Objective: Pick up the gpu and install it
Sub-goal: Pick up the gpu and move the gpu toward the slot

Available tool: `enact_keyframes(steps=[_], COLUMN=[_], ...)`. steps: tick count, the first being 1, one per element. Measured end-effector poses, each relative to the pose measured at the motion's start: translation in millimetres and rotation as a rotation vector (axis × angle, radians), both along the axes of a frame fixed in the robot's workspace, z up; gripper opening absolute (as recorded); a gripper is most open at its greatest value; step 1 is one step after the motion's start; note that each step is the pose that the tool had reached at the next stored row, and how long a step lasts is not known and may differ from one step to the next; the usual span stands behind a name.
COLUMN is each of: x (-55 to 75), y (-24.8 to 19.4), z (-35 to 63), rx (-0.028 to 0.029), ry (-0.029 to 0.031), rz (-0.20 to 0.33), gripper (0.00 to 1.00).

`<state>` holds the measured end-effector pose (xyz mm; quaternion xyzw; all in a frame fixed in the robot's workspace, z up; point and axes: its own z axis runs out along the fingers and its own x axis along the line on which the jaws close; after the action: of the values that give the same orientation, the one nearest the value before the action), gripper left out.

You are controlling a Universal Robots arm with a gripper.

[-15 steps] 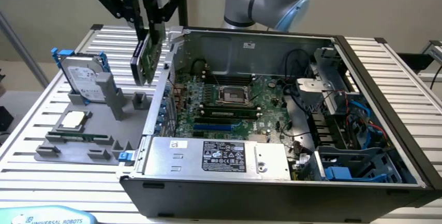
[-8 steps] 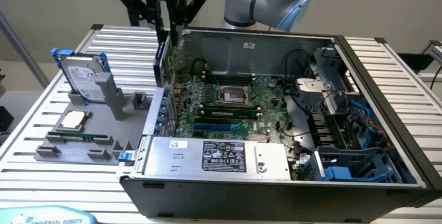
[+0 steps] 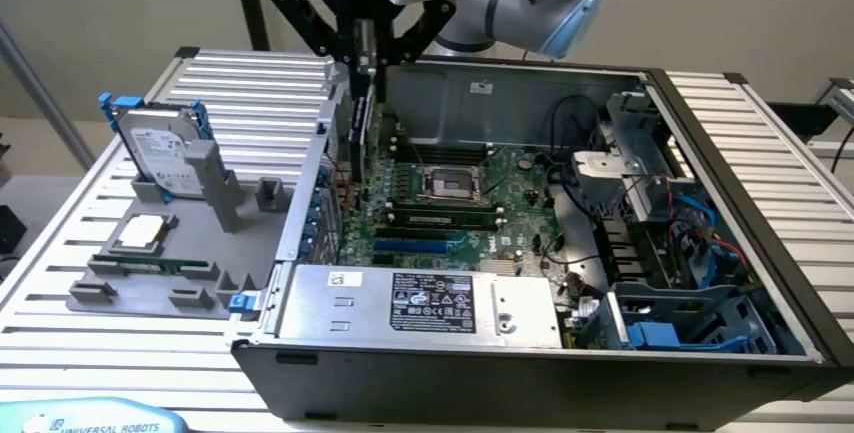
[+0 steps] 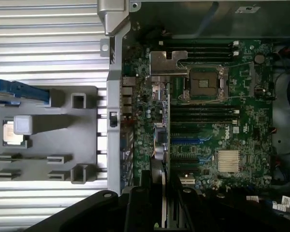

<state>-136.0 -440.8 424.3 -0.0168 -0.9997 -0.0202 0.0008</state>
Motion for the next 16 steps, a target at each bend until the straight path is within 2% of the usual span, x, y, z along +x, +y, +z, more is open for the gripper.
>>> enact_keyframes(steps=[16], x=[73.0], y=[0.0], z=[-29.2], rx=[-0.0105], ry=[0.0001], rz=[0.0], gripper=[0.26])
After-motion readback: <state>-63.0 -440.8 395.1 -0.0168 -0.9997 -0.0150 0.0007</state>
